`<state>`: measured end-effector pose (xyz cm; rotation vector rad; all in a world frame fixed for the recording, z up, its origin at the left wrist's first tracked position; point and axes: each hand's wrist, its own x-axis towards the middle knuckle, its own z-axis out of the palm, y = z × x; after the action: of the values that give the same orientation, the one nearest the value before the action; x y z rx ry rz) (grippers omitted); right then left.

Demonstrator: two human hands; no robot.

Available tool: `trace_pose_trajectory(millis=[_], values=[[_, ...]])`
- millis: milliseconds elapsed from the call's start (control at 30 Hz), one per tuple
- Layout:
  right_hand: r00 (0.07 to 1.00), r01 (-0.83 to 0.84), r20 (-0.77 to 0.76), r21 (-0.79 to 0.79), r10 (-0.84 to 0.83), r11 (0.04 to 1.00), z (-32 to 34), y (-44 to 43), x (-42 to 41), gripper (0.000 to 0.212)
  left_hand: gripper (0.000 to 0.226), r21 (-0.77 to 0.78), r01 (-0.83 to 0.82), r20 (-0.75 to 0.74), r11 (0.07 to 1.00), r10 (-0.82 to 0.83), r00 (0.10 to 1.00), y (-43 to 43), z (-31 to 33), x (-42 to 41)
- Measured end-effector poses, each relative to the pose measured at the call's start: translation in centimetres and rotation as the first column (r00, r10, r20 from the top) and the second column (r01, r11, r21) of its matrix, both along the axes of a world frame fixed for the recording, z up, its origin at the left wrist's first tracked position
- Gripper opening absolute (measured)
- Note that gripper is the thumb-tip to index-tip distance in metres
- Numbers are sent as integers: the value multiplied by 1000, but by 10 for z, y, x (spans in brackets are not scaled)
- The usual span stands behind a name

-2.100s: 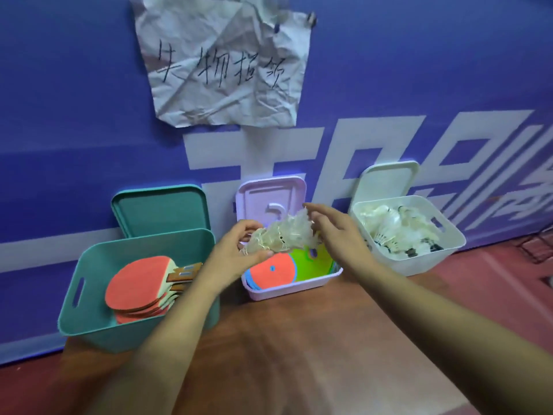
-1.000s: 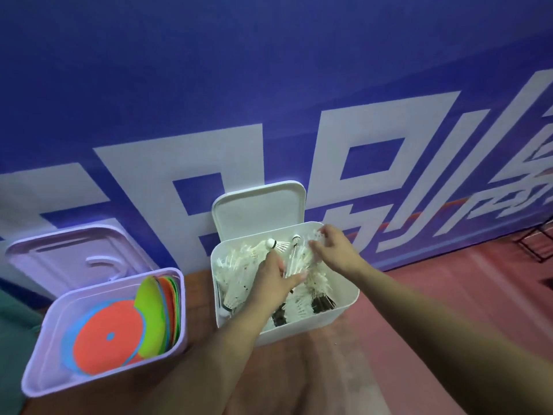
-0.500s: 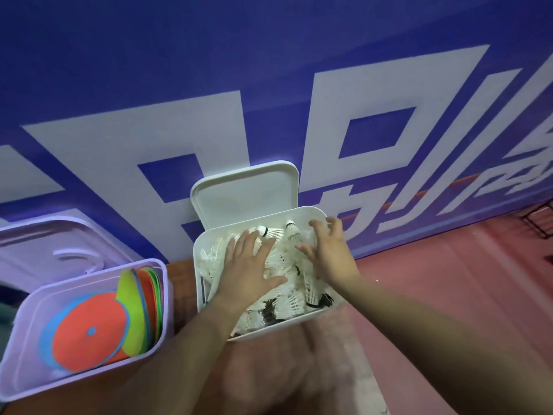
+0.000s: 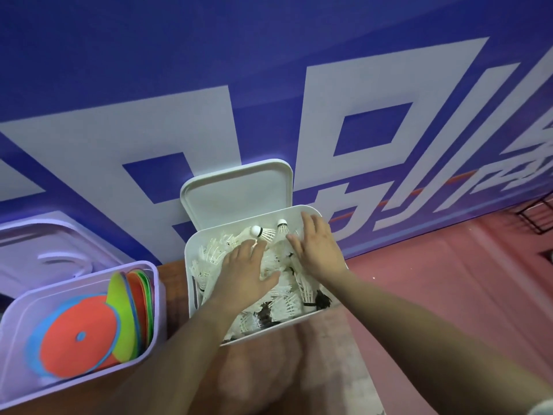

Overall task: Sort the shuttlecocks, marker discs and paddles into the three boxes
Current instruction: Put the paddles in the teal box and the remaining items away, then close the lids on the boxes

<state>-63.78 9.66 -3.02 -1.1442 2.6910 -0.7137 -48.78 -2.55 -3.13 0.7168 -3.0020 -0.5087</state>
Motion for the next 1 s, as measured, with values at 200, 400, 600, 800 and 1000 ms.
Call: trace_pose_trajectory(millis=[200,400,600,800,1000], values=[[999,-10,46,-54,12,998,35,-8,-12,71,46,211,-200,-301,957,258,918,-52,56,14],[959,85,281,-173,-34,981,73,-58,-25,76,53,345,-537,-201,770,619,759,-102,76,6],[902,185,426,-229,-73,956,78,-89,-27,71,53,399,-527,-110,751,610,785,-102,76,-11],[878,225,478,-356,-31,907,89,-81,-20,79,44,434,-446,-337,783,600,725,-100,87,7],[821,295,569,-476,35,829,140,-71,-1,75,22,348,-340,-669,873,486,562,-81,154,43]])
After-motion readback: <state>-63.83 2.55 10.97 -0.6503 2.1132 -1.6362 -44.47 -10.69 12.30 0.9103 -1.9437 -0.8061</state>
